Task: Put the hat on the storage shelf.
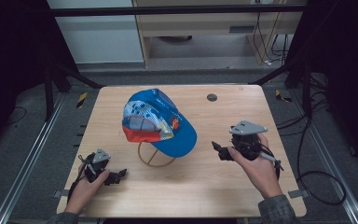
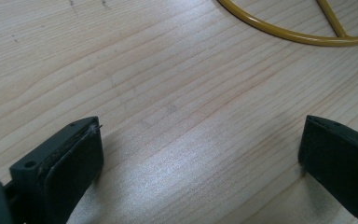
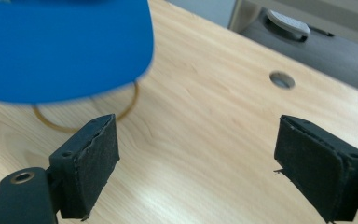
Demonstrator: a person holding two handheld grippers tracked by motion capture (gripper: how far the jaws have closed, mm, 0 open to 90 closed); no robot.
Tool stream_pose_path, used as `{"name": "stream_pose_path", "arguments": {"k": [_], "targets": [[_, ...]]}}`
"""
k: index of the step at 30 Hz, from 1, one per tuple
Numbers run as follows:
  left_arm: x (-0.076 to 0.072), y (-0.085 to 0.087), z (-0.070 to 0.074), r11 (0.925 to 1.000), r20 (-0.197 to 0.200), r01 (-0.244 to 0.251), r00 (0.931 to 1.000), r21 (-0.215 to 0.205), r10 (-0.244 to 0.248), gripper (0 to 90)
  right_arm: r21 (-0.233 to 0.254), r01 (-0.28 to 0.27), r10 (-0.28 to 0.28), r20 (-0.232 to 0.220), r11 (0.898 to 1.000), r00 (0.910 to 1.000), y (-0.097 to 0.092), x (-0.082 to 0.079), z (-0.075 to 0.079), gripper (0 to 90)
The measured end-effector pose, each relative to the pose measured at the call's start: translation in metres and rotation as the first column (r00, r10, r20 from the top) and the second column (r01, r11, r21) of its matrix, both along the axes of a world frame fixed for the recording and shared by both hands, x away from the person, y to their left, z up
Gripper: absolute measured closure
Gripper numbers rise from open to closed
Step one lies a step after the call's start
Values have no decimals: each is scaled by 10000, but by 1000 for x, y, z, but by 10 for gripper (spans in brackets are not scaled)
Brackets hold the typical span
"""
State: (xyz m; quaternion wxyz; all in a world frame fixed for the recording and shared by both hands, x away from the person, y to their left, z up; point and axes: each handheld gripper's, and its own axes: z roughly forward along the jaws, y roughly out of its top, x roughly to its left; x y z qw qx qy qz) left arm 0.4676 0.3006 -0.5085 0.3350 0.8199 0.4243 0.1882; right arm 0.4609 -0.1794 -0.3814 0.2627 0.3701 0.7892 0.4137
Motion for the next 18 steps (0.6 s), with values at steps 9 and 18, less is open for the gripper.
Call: {"name": "stream_pose_path", "arguments": {"k": [9, 18], "targets": [[0, 0, 0, 10000, 5, 8, 10000, -20, -8, 0, -711, 389, -432, -594, 9967, 9973, -6, -7, -61, 160], [0, 0, 0, 10000, -18, -13, 10000, -28, 13, 0, -216, 1129, -1148, -1498, 9934, 9820, -15, -5, -117, 161]]}}
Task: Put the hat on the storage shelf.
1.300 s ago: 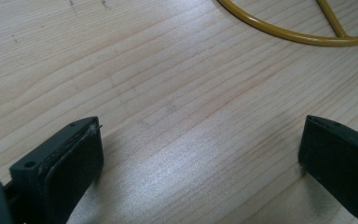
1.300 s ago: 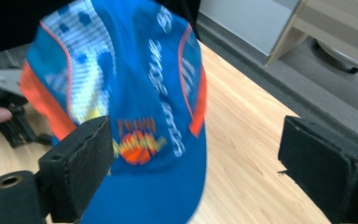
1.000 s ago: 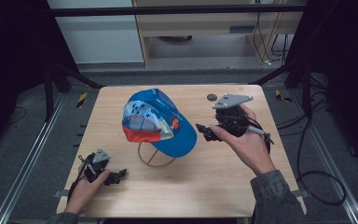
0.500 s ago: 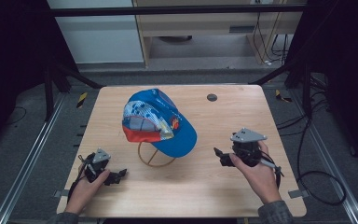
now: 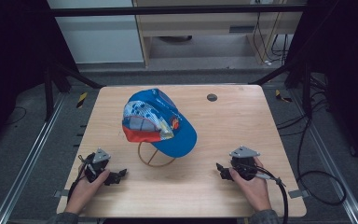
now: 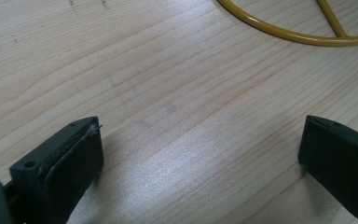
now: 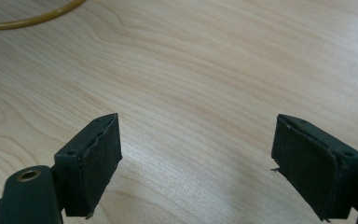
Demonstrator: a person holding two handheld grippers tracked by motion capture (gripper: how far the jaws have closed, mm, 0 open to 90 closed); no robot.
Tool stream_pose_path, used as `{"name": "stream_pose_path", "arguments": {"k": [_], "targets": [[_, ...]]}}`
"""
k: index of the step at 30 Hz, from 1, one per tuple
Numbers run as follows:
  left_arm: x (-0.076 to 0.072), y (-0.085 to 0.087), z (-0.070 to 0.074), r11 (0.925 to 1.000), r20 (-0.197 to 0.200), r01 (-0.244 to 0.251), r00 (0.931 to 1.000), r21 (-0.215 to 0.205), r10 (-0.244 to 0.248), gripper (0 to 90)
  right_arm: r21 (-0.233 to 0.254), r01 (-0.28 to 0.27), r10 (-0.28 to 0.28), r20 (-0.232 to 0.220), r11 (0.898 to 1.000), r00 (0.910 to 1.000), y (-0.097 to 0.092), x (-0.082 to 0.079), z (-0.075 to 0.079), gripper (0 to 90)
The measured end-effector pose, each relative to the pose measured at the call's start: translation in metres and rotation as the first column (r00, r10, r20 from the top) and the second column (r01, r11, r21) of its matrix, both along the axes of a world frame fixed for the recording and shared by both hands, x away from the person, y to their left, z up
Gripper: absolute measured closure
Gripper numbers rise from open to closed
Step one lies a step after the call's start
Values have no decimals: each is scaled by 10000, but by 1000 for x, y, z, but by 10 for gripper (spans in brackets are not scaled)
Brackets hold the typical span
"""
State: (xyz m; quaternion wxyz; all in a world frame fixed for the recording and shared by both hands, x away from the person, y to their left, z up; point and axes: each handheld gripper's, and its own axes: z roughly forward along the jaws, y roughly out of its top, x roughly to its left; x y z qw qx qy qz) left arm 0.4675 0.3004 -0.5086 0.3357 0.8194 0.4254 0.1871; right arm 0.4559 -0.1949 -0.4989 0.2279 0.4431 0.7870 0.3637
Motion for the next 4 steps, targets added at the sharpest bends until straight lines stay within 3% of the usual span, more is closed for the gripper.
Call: {"name": "stream_pose_path", "arguments": {"k": [4], "targets": [[0, 0, 0, 10000, 8, 4, 10000, -13, -4, 0, 18, 151, -150, -147, 9999, 9998, 1, -1, -9, 160]]}}
